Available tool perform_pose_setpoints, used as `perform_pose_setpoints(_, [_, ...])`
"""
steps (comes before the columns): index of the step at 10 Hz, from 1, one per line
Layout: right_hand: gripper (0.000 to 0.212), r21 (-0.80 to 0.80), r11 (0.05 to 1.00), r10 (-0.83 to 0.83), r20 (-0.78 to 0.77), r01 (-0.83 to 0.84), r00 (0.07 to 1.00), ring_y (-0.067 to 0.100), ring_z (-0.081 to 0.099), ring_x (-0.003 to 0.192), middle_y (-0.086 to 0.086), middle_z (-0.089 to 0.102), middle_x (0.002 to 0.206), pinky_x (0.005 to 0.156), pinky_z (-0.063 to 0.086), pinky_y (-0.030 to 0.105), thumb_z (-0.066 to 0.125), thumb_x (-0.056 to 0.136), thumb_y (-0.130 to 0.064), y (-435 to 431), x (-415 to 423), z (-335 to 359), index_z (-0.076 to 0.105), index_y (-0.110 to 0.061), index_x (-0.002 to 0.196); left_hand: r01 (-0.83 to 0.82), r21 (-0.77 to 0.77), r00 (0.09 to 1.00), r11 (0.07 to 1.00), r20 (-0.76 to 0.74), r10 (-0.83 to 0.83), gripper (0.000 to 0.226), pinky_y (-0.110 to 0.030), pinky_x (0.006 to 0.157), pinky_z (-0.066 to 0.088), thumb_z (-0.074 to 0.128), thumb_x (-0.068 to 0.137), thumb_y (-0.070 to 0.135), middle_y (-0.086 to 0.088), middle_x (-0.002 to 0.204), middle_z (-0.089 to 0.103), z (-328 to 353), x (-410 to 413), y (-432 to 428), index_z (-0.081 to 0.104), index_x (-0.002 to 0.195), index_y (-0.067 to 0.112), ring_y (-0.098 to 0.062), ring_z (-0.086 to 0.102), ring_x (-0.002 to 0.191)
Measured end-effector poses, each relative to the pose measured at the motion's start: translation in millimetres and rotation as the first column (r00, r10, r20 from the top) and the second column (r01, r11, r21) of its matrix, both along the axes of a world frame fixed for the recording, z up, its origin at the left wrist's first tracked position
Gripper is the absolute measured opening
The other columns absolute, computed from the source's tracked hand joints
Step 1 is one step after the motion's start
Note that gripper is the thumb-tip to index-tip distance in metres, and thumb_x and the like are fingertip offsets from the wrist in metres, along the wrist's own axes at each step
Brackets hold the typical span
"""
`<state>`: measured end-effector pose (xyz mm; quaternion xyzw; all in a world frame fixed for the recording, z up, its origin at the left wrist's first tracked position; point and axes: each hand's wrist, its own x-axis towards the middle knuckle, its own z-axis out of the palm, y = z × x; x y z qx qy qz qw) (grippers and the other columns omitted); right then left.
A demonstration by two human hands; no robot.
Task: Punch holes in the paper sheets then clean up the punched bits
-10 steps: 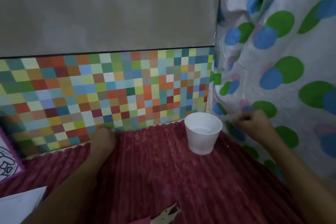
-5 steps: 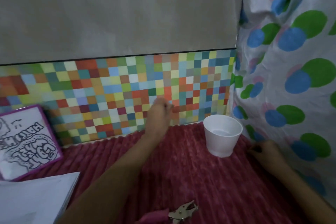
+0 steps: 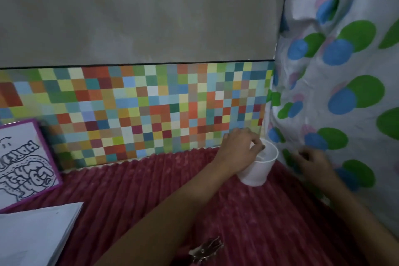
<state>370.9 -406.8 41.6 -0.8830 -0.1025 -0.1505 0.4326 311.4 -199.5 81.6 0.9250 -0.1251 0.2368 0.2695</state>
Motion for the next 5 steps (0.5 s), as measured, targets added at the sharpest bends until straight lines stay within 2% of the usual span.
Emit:
perform_pose_setpoints(1, [0.032,-0.023,0.990,0.143,0.188,-0.141,0.972,0.009,0.045,0.057,0.000,0.049,0.059,0.055,0.035,0.032,0.060,0.089,-0.005,25.1,-10.1,46.4,0.052,-0.014,0.060,-0.065,-0.049,0.996,0.997,0.056,0.068,0.017,-0.038,0.082,0.041,0.069,0.084,0.034,0.001,0.095,0.066,3.6,-0.8,5.3,0.073,0.077,0.020,-0.021,0.057,0.094])
perform_pose_setpoints(2, [0.023,-0.280,0.920,0.320,0.136,-0.274,0.937,0.012,0.052,0.064,0.006,0.057,0.069,0.056,0.037,0.018,0.063,0.087,-0.002,49.0,-9.5,66.7,0.064,-0.003,0.065,-0.069,-0.064,0.997,0.996,0.041,0.072,0.021,-0.037,0.080,0.042,0.069,0.084,0.037,0.001,0.091,0.064,3.8,-2.0,7.0,0.073,0.074,0.019,-0.019,0.055,0.091])
perform_pose_setpoints(3, [0.015,-0.490,0.834,0.355,0.125,-0.253,0.927,0.017,0.061,0.077,0.008,0.071,0.087,0.069,0.045,0.024,0.065,0.084,-0.005,60.6,2.1,64.1,0.079,-0.010,0.082,-0.056,-0.065,0.998,0.996,-0.014,0.055,0.032,-0.047,0.086,0.046,0.052,0.094,0.032,-0.003,0.091,0.066,0.1,1.8,15.7,0.073,0.081,0.013,-0.023,0.057,0.091])
perform_pose_setpoints(4, [0.011,-0.504,0.837,0.321,0.138,-0.213,0.937,0.024,0.066,0.085,0.006,0.072,0.094,0.078,0.054,0.035,0.075,0.078,-0.011,66.8,3.5,60.2,0.080,-0.019,0.082,-0.072,-0.037,0.997,0.997,-0.021,0.071,0.032,-0.049,0.089,0.046,0.045,0.097,0.026,-0.006,0.097,0.066,-5.4,0.1,21.5,0.071,0.088,0.010,-0.025,0.057,0.095])
perform_pose_setpoints(5, [0.011,-0.450,0.887,0.201,0.178,-0.102,0.963,0.029,0.063,0.082,0.010,0.069,0.084,0.078,0.053,0.039,0.088,0.064,-0.021,69.0,5.5,58.3,0.078,-0.018,0.067,-0.136,-0.113,0.990,0.984,0.033,0.140,0.022,-0.045,0.087,0.047,0.059,0.091,0.025,-0.003,0.098,0.068,-3.5,-6.5,18.3,0.074,0.081,0.012,-0.021,0.057,0.096])
